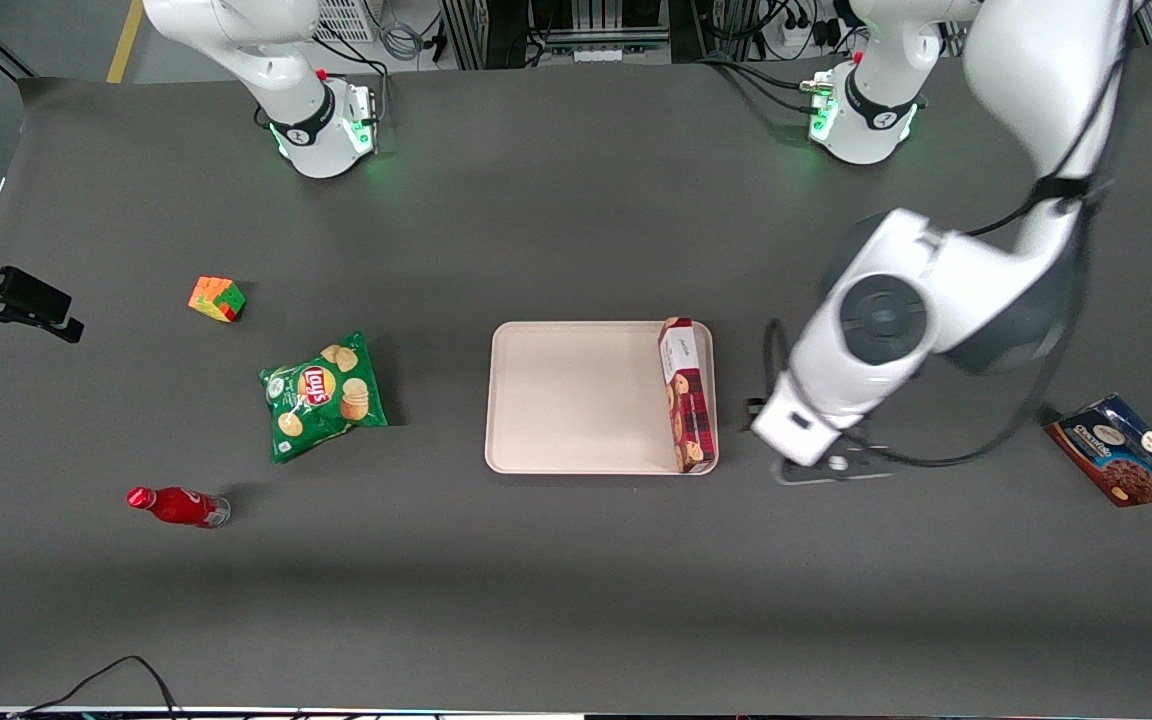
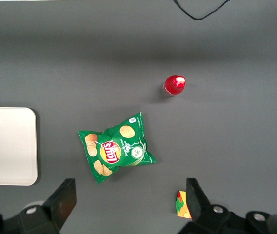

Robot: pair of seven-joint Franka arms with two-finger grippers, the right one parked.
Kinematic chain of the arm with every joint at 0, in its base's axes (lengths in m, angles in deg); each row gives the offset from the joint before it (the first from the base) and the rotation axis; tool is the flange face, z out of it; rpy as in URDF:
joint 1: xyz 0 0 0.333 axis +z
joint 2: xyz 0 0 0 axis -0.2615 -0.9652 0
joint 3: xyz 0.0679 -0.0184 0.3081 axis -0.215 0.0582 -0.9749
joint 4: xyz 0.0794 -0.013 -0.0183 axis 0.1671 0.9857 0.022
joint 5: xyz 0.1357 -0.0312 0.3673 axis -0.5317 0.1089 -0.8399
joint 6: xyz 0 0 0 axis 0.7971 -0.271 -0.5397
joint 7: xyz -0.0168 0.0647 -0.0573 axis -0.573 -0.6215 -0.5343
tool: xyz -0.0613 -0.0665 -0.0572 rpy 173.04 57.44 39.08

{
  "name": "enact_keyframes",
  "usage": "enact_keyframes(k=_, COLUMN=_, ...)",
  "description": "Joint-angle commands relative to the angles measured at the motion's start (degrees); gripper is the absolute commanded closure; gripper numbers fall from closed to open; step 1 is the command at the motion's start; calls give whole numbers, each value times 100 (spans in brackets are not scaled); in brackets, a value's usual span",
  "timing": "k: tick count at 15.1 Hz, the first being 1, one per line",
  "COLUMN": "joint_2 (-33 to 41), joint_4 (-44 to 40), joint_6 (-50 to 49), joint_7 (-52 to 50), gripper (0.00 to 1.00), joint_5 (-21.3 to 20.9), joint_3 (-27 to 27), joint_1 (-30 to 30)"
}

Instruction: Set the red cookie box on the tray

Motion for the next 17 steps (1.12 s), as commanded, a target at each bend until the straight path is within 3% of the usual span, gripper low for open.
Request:
enact_keyframes(k=1, joint_2=430, joint_4=-866, joint_6=-1208, joint_7=1137, gripper=0, joint_5=607, joint_3=-541, joint_1=37)
enact_keyframes(k=4, joint_2=913, joint_4=-973, joint_6=-1501, joint_7=2183, gripper=0, joint_5=1565, joint_3=-1603, joint_1=47)
enact_keyframes(k=8, joint_2=1195, joint_4=-964, joint_6=-1518, joint_7=3326, gripper=0, joint_5=1743, joint_3=-2379, joint_1=64)
enact_keyframes(k=11, joint_2=1266, joint_4=-955, joint_6=-1501, joint_7=3671, gripper=0, joint_5=1998, joint_3=-2582, joint_1=222)
enact_keyframes(k=17, joint_2=1705, joint_4=-771, joint_6=-1501, joint_7=3706, gripper=0, joint_5=1945, joint_3=-2591, joint_1=223)
